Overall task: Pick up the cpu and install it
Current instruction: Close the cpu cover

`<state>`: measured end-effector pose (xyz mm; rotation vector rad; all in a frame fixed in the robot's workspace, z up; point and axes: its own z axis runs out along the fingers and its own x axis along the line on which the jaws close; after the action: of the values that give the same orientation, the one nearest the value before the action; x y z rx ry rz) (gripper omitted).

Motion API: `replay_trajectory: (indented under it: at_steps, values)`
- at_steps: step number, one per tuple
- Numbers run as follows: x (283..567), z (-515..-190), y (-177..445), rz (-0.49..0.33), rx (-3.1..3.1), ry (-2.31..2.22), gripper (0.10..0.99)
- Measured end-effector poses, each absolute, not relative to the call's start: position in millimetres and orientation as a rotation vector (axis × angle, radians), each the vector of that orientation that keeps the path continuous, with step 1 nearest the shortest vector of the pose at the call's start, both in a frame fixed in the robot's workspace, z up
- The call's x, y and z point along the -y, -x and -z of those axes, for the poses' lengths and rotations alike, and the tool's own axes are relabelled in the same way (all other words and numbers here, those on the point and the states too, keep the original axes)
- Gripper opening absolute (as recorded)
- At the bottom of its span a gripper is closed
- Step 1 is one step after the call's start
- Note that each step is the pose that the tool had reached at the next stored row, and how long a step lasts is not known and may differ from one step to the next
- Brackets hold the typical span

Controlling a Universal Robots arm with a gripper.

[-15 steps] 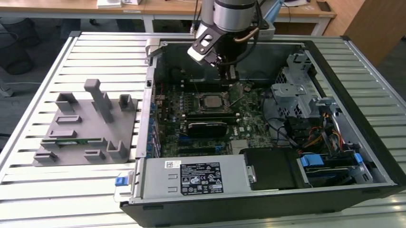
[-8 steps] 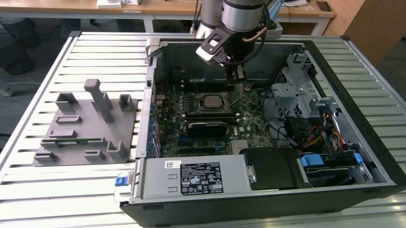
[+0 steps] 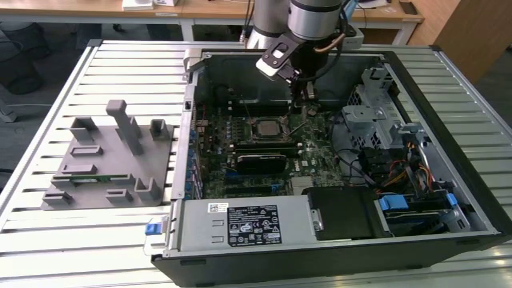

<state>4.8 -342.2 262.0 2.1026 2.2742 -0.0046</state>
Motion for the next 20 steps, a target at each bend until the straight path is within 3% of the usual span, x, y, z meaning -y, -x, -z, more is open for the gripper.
replay_trajectory:
  at_steps: [20]
  values:
    - [336.7, -260.1, -26.1, 0.005, -2.275, -2.102, 0.106]
